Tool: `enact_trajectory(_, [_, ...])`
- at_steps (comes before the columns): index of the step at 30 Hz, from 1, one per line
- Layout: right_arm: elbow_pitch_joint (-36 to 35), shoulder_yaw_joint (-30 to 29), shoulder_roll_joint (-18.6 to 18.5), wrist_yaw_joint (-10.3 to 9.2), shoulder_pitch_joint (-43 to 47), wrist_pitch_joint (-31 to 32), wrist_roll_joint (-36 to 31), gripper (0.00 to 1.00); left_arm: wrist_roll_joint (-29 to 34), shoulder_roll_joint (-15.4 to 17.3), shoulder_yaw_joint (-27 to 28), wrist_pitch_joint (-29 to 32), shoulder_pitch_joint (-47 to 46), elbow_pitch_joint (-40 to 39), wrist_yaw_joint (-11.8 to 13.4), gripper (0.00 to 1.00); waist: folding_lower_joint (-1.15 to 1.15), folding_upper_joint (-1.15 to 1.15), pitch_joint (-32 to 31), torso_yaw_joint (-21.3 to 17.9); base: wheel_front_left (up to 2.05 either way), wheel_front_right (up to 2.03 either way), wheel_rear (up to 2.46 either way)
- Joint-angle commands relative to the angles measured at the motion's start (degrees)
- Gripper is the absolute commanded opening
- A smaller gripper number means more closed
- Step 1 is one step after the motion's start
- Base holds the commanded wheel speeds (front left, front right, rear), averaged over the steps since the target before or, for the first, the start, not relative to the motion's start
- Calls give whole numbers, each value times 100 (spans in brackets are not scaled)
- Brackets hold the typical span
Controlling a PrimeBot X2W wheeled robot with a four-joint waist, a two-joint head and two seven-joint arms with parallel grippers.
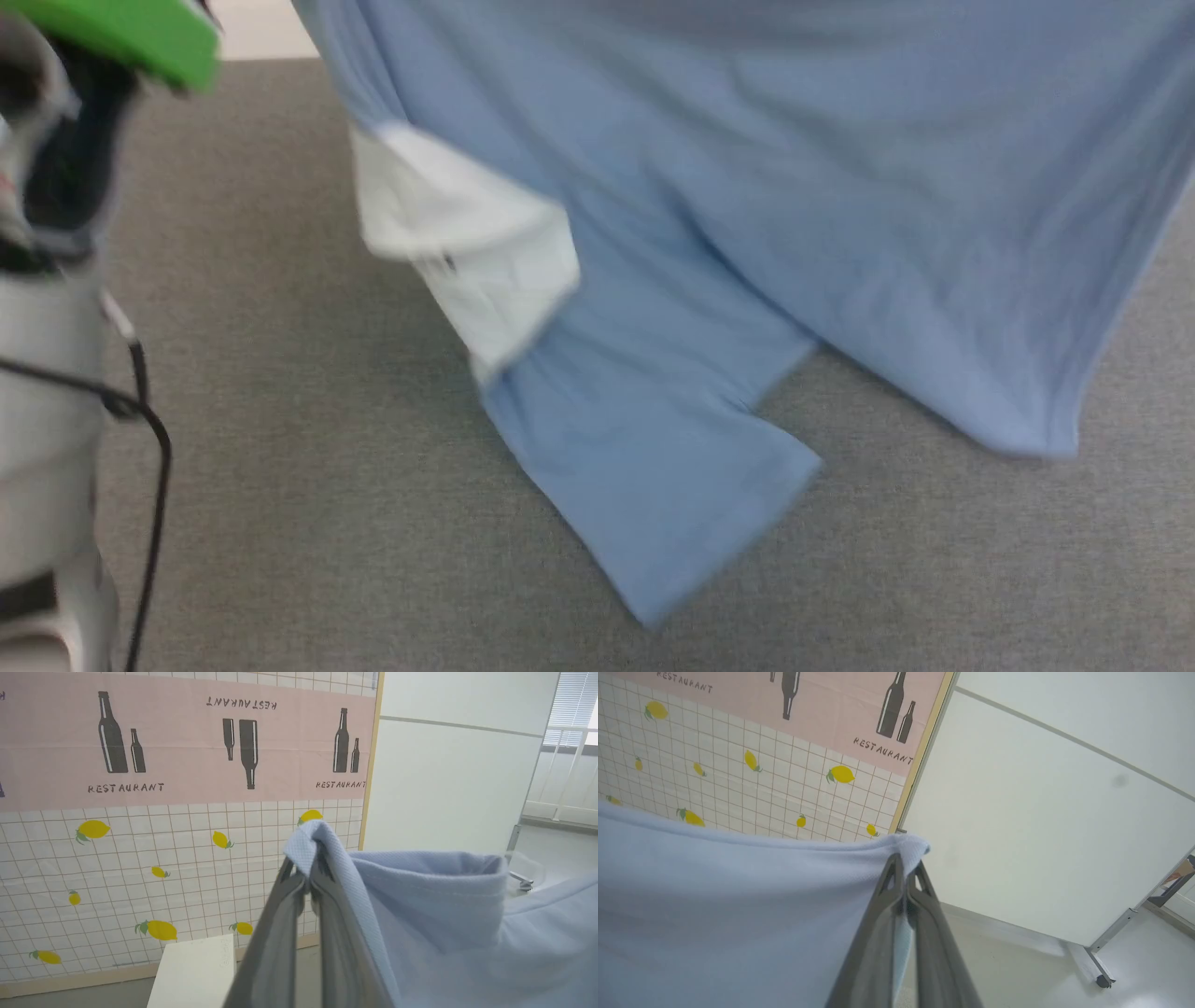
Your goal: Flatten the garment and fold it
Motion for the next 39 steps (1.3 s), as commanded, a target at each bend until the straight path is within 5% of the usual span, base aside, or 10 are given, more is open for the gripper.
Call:
enact_trajectory(1, [191, 93, -11, -8, -355, 15, -64, 0, 121, 44, 28, 6, -384, 138, 18, 0, 0, 0, 712, -159, 0, 0, 0])
enact_trajectory(6, [984, 322, 74, -8, -1685, -48, -438, 0, 504, 75, 70, -214, -1821, 846, 131, 0, 0, 0, 1247, -239, 0, 0, 0])
enact_trajectory(12, [1745, 140, 436, -8, -3037, -531, -1254, 0, 903, 17, 286, -1314, -3277, 1442, 279, 0, 0, 0, 1639, -344, 0, 0, 0])
enact_trajectory(20, [2240, -76, 828, -8, -3589, -1217, -1968, 0, 1378, 122, 178, -2576, -3817, 2013, 182, 0, 0, 0, 1654, -376, 0, 0, 0])
enact_trajectory(31, [2916, 659, 832, -8, -1679, -1538, -1217, 0, 1295, 411, -455, -2088, -1684, 3392, -413, 0, 0, 0, 977, -146, 0, 0, 0])
enact_trajectory(39, [2611, 1063, 571, -8, 224, -1476, -207, 0, 497, 445, -669, -1141, 803, 3213, -618, 0, 0, 0, 132, 43, 0, 0, 0])
